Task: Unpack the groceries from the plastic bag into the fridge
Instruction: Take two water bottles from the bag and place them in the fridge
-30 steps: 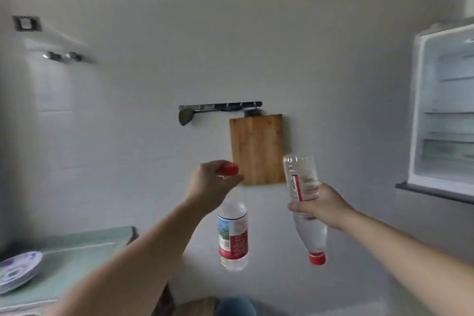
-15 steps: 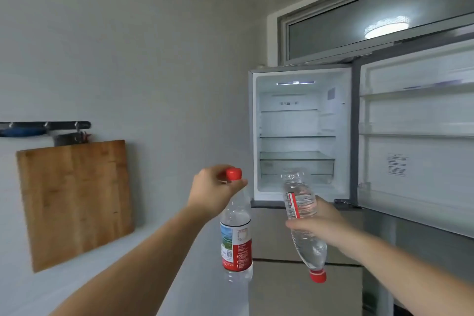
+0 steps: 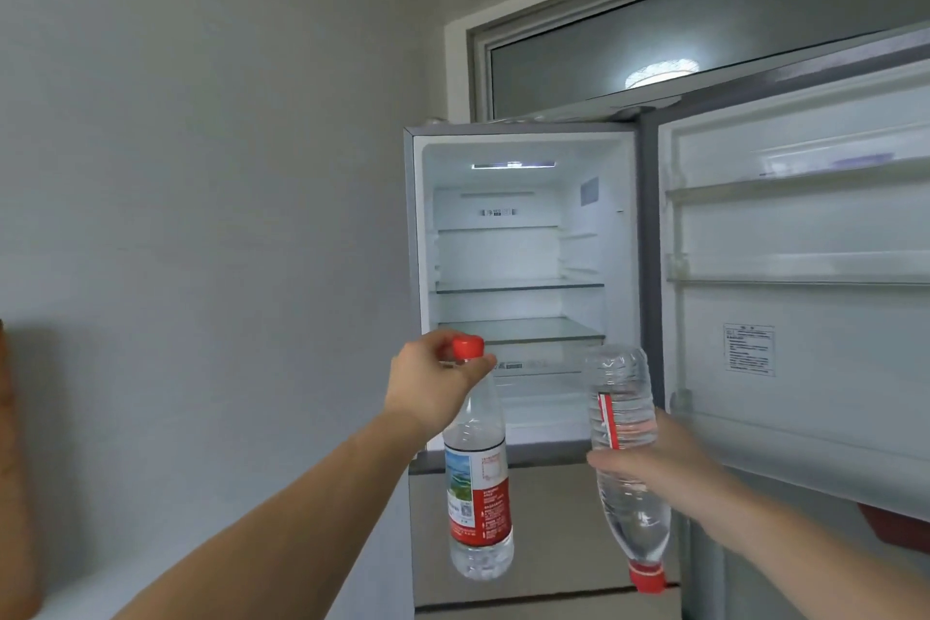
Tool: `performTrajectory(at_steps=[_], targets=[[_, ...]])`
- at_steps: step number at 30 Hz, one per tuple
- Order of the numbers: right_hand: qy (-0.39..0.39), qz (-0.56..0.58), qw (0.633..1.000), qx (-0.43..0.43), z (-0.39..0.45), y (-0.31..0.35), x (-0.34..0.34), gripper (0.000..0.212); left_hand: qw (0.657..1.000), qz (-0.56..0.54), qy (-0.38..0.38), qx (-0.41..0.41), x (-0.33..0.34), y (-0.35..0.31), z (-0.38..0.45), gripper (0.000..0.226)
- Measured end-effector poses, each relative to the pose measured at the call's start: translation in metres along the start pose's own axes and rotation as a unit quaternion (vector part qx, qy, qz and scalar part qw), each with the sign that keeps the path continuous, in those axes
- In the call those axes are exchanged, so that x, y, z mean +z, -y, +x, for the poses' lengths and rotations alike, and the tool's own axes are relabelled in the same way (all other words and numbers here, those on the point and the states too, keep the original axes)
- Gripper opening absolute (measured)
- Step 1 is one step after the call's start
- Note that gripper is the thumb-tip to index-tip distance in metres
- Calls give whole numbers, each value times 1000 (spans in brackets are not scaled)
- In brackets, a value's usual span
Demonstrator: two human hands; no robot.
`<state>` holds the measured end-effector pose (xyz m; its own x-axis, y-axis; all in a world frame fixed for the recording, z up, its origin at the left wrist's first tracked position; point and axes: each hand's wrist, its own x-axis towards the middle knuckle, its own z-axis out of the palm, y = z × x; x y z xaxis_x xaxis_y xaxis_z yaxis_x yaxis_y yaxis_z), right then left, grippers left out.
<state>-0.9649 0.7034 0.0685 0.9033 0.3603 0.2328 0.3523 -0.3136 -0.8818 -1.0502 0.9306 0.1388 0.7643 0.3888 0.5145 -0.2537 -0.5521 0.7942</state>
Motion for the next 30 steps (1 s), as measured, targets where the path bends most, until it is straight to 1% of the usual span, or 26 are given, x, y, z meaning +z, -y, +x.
performTrajectory(at_steps=[2, 8, 12, 15, 16, 20, 21, 24, 25, 27, 30], targets=[[-2, 17, 1000, 2, 37, -16, 1, 45, 1000, 6, 2, -5, 18, 10, 29, 27], [21, 34, 999, 1, 141, -40, 3, 45, 1000, 19, -2, 1, 57, 34, 116, 25], [11, 33, 999, -8, 203, -45, 18, 42, 1000, 30, -2, 4, 69, 55, 173, 26], [-11, 23, 1000, -16, 250, -44, 28, 48, 1000, 11, -19, 20, 75, 72, 222, 19], [-19, 11, 1000, -22, 267, -44, 30, 48, 999, 3, -25, 29, 76, 77, 238, 17], [-42, -64, 996, -46, 328, -28, 32, 32, 997, -17, -22, 71, 76, 94, 307, 19], [-50, -84, 994, -53, 344, -20, 31, 34, 996, -21, -22, 83, 75, 96, 326, 20], [-97, -151, 981, -77, 390, 7, 23, 55, 992, -37, -30, 120, 71, 91, 379, 23], [-106, -176, 974, -93, 404, 17, 18, 58, 990, -42, -35, 132, 72, 88, 396, 25], [-122, -229, 958, -123, 433, 35, 7, 56, 986, -40, -46, 156, 73, 81, 426, 26], [-143, -289, 933, -159, 472, 61, -8, 54, 981, -25, -51, 188, 77, 70, 464, 18]])
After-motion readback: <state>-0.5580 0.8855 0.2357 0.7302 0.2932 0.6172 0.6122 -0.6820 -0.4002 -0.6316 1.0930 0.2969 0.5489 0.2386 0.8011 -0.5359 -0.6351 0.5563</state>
